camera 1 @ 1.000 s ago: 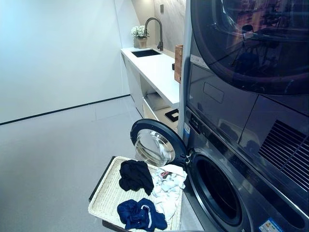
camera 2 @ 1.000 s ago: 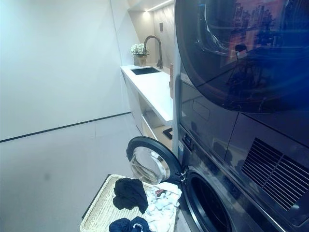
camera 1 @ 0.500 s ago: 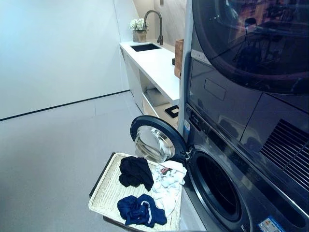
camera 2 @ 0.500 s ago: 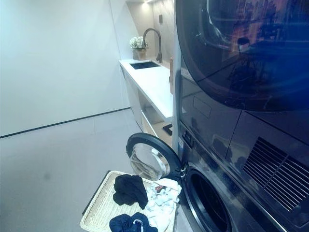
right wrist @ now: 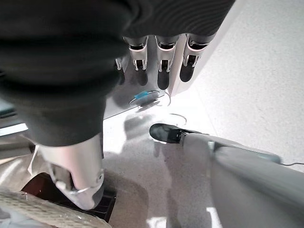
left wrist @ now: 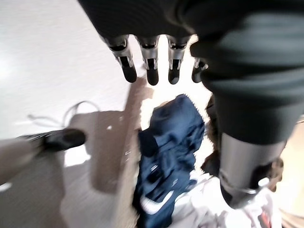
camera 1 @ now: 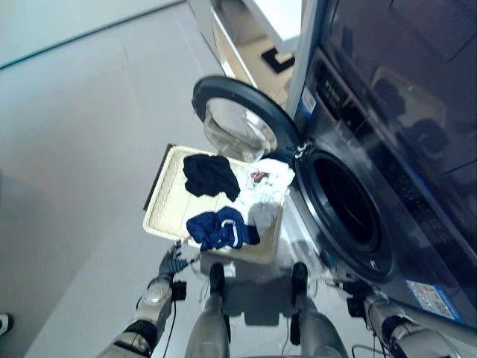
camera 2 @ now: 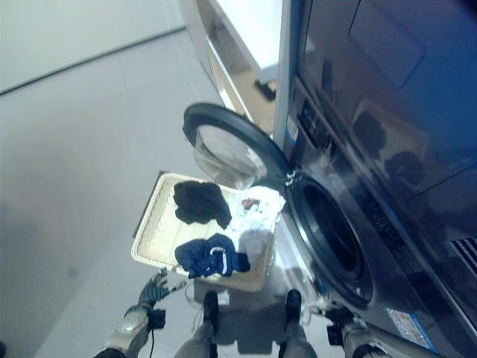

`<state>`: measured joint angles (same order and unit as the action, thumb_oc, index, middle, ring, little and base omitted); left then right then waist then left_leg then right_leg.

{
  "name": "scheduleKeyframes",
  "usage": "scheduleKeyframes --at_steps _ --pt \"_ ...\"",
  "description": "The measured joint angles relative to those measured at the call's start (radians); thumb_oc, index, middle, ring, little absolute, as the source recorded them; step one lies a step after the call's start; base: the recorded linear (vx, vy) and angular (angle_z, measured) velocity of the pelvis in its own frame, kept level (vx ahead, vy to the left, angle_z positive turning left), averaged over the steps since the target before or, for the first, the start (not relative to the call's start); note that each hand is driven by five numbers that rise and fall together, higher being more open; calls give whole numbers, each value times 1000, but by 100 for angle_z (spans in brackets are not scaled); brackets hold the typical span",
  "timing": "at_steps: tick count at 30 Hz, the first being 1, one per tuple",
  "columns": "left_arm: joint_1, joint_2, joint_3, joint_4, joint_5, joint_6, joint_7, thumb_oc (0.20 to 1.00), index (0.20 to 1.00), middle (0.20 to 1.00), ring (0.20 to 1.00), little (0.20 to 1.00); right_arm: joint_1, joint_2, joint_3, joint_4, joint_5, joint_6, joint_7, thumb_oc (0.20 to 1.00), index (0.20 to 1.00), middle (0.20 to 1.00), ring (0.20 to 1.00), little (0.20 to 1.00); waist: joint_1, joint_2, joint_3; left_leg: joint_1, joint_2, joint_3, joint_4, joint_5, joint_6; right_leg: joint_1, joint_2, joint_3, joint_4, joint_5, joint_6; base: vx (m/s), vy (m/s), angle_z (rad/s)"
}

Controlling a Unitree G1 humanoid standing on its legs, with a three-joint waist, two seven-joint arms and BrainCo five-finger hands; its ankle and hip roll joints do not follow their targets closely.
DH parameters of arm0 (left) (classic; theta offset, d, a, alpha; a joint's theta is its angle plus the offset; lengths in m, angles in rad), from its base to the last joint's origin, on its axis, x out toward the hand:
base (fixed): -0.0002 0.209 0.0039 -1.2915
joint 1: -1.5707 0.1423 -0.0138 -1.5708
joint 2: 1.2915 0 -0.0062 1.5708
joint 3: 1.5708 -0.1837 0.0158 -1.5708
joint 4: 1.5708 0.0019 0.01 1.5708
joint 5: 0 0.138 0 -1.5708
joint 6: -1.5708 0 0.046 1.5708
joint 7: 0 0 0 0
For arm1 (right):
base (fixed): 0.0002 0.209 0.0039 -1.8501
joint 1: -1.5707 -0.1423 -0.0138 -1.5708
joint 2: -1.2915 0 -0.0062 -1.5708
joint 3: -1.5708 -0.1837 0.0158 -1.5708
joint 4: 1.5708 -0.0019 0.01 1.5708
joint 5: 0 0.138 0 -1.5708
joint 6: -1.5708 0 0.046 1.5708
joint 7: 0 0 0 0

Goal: Put the clothes into the washing machine.

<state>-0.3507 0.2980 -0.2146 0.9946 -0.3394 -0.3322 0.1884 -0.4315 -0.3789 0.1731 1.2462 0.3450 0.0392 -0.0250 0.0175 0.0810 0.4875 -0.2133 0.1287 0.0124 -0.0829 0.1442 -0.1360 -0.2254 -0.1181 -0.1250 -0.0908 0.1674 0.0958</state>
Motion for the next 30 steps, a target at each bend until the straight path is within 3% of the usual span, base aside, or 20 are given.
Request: scheduleKeyframes --at_steps 3,7,11,20,30 --pt "-56 33 0 -38 4 -36 105 1000 1000 1000 1000 1000 -37 -27 2 -22 37 -20 1 1000 1000 1000 1000 1000 7 1 34 -37 -5 -2 7 2 1 -42 -5 0 17 -2 2 -47 12 2" --pt "-107 61 0 -92 37 -50 208 1000 1000 1000 1000 1000 -46 -34 5 -30 53 -56 3 1000 1000 1000 1000 1000 25 0 35 -69 -12 -8 20 1 2 -85 -13 -2 57 -19 8 -34 -11 3" --pt "-184 119 -5 -157 160 -52 323 1000 1000 1000 1000 1000 -81 -39 24 -69 86 -79 4 1000 1000 1000 1000 1000 28 -4 36 -197 -14 -24 78 4 4 -227 -19 -3 159 -46 4 -47 -20 6" --pt "-319 230 -119 -207 595 -23 644 1000 1000 1000 1000 1000 -135 -56 77 -190 112 -120 2 1000 1000 1000 1000 1000 22 -33 50 -480 -27 -44 216 -4 3 -569 -41 25 415 -117 -14 -23 -6 2" --pt "-514 316 -239 -155 769 35 734 1000 1000 1000 1000 1000 -203 -80 131 -266 121 -124 15 1000 1000 1000 1000 1000 -29 -59 56 -637 -27 -56 320 -21 -10 -728 -42 38 517 -139 -27 0 0 0"
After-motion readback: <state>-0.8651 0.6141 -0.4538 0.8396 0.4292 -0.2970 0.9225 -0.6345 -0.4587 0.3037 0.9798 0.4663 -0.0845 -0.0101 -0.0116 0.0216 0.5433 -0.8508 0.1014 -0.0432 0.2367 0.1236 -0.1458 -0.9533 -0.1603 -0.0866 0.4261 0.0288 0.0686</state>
